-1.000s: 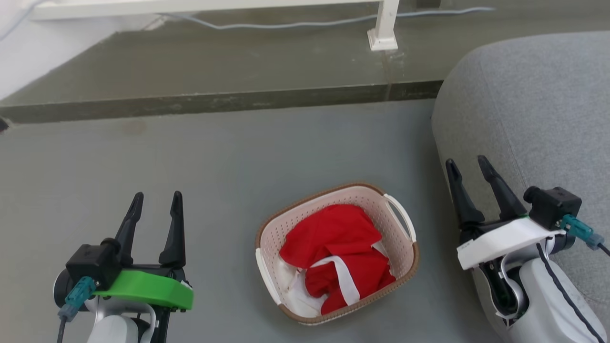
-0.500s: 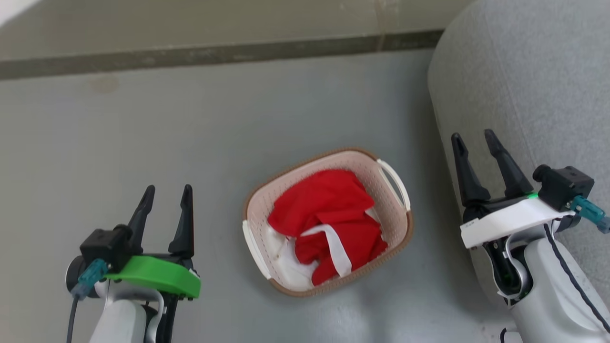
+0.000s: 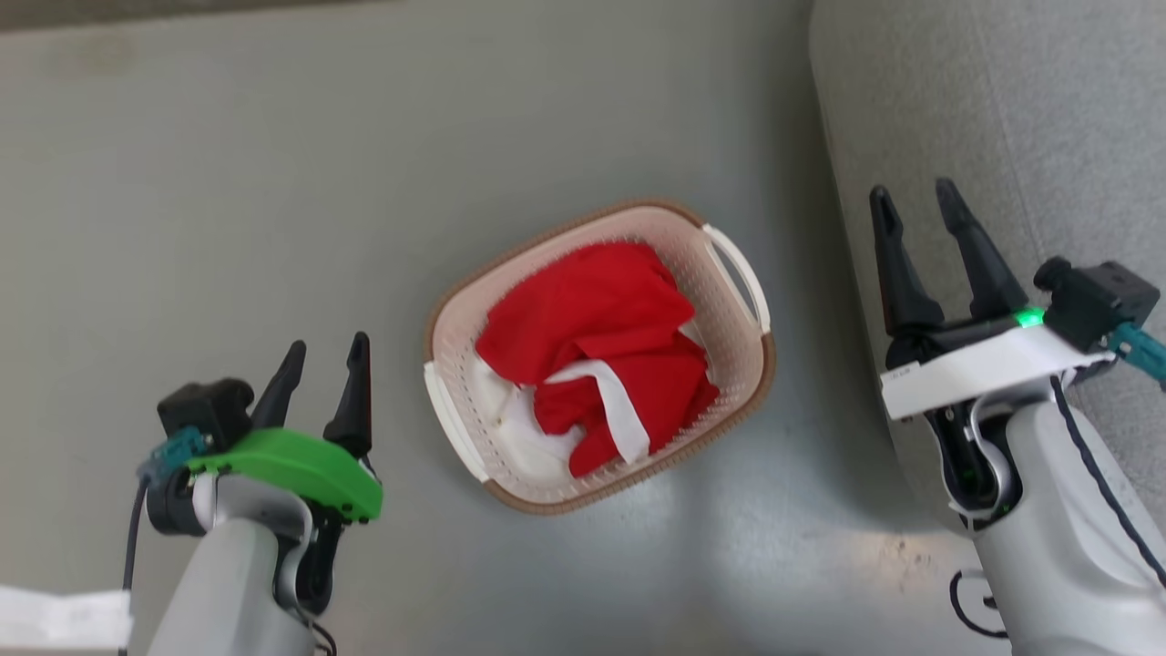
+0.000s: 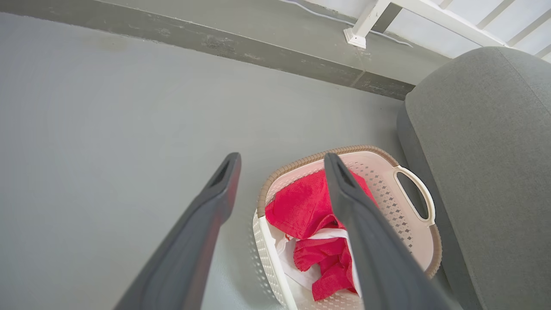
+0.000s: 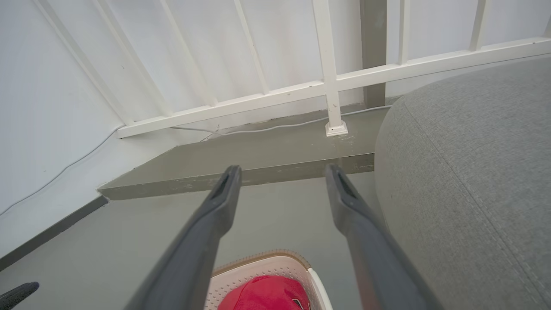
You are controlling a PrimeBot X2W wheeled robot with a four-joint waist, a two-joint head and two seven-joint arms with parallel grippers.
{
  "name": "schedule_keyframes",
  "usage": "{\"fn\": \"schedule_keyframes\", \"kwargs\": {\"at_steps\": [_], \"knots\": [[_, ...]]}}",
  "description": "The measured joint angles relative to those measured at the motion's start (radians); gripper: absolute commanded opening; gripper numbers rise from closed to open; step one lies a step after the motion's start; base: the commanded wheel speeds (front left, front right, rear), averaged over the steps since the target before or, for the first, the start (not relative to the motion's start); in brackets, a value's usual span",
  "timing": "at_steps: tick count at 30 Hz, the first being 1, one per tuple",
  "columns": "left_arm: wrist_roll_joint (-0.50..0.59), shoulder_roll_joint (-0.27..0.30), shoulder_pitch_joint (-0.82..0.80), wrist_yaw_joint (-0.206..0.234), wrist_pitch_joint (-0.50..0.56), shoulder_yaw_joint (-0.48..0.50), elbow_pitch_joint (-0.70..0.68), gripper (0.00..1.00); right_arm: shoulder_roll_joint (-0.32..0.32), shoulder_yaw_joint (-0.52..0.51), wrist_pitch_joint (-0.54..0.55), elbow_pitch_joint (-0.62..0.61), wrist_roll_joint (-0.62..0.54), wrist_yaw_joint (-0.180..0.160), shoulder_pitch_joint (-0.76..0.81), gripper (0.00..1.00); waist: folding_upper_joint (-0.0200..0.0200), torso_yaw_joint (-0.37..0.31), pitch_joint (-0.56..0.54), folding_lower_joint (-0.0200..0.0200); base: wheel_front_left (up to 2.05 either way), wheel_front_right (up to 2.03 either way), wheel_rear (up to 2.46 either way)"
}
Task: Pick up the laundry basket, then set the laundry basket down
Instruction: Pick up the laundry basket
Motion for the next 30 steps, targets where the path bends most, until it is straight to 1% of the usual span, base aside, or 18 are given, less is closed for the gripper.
{"fn": "schedule_keyframes", "kwargs": {"at_steps": [6,12,18,21,26,30], "knots": [[-0.061,-0.002,-0.069,-0.001,0.044,-0.02,0.093,1.0,0.005,0.004,0.0,-0.005,0.0,0.0,-0.037,1.0,0.0,-0.016,0.07,0.0,0.0,0.0,0.0],[-0.072,-0.003,-0.144,-0.001,0.081,-0.023,0.196,1.0,0.019,0.024,0.0,-0.006,0.001,0.0,-0.074,1.0,0.0,-0.04,0.144,0.0,0.0,0.0,0.0],[-0.126,-0.004,-0.196,-0.001,0.13,-0.026,0.283,1.0,0.024,0.026,0.0,-0.007,0.003,0.0,-0.097,1.0,0.0,-0.064,0.196,0.0,0.0,0.0,0.0],[-0.134,-0.004,-0.223,-0.001,0.15,-0.023,0.321,1.0,0.028,0.033,0.0,-0.007,0.003,0.0,-0.107,1.0,0.0,-0.076,0.22,0.0,0.0,0.0,0.0],[-0.196,-0.005,-0.259,-0.001,0.187,-0.016,0.378,1.0,0.032,0.041,0.0,-0.007,0.006,0.0,-0.127,1.0,0.0,-0.098,0.256,0.0,0.0,0.0,0.0],[-0.199,-0.005,-0.279,-0.001,0.215,-0.009,0.42,1.0,0.036,0.044,0.0,-0.007,0.014,0.0,-0.14,1.0,0.0,-0.117,0.282,0.0,0.0,0.0,0.0]]}}
